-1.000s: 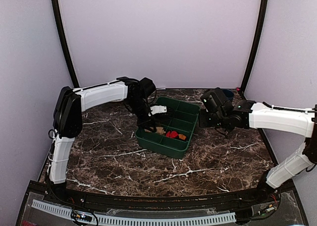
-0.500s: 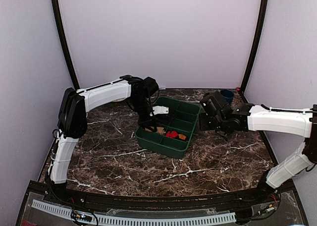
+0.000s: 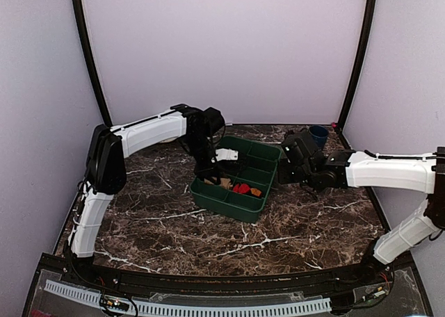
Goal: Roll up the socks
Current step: Place the sock in the storage box.
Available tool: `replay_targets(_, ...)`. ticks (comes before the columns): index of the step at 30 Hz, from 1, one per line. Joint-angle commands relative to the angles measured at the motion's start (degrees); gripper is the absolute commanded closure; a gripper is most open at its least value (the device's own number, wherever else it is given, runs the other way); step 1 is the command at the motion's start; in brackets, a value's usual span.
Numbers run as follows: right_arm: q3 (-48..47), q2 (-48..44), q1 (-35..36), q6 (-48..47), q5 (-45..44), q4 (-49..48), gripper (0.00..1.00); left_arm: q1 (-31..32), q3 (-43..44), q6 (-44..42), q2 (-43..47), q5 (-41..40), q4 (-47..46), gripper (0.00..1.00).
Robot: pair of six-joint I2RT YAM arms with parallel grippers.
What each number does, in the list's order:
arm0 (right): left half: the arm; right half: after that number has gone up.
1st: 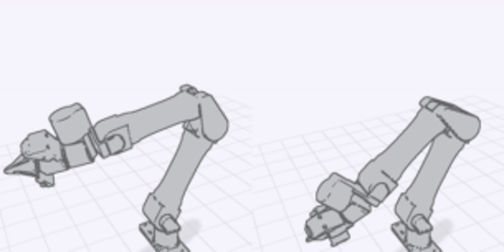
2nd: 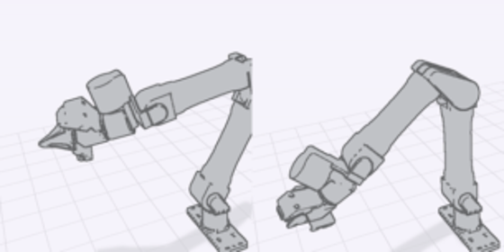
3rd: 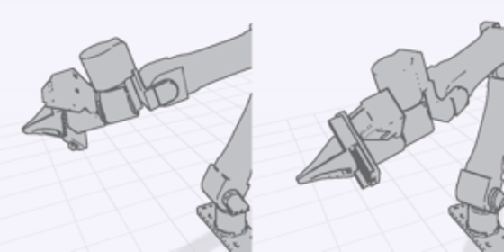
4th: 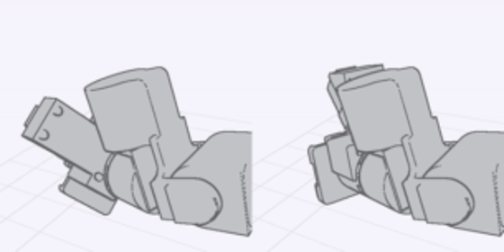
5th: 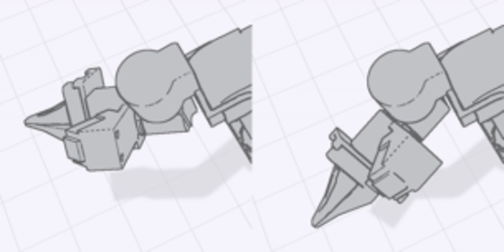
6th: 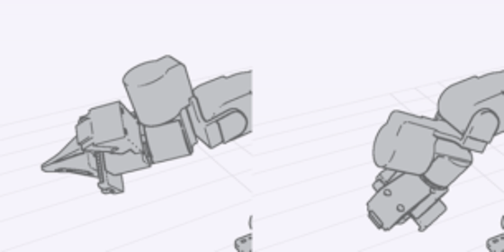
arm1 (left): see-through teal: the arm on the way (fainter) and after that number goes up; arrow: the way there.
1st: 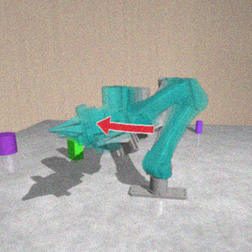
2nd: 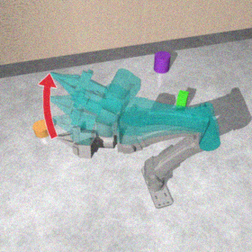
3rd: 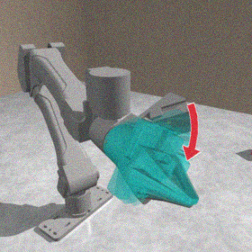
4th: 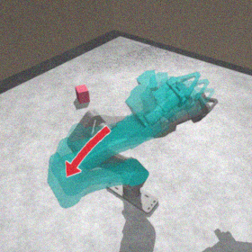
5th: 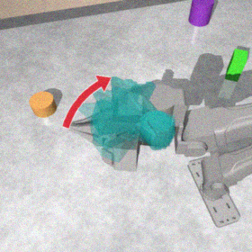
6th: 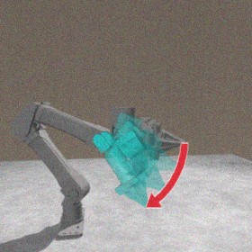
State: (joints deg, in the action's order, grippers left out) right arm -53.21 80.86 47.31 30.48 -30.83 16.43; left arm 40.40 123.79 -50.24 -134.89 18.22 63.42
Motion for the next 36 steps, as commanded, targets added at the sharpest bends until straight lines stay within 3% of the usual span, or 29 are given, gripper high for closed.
replay_targets(1,0.13,1.43,0.49,-0.72,-0.16,-4.45,0.52,-2.02,-2.69,-1.91,-11.14,-15.39,-10.00,0.98)
replay_targets(20,-0.82,3.33,1.47,0.42,-0.15,-5.27,0.52,-3.32,-5.47,-1.64,-8.34,-13.53,-13.45,0.98)
replay_targets(31,-4.63,4.66,1.84,0.02,0.66,-1.69,0.52,-3.24,-7.67,7.63,-2.75,-11.70,-14.23,0.64)
replay_targets(36,-7.85,5.16,1.92,-0.07,1.36,1.12,0.52,-2.72,-7.53,9.41,-0.17,-10.81,-14.09,0.58)
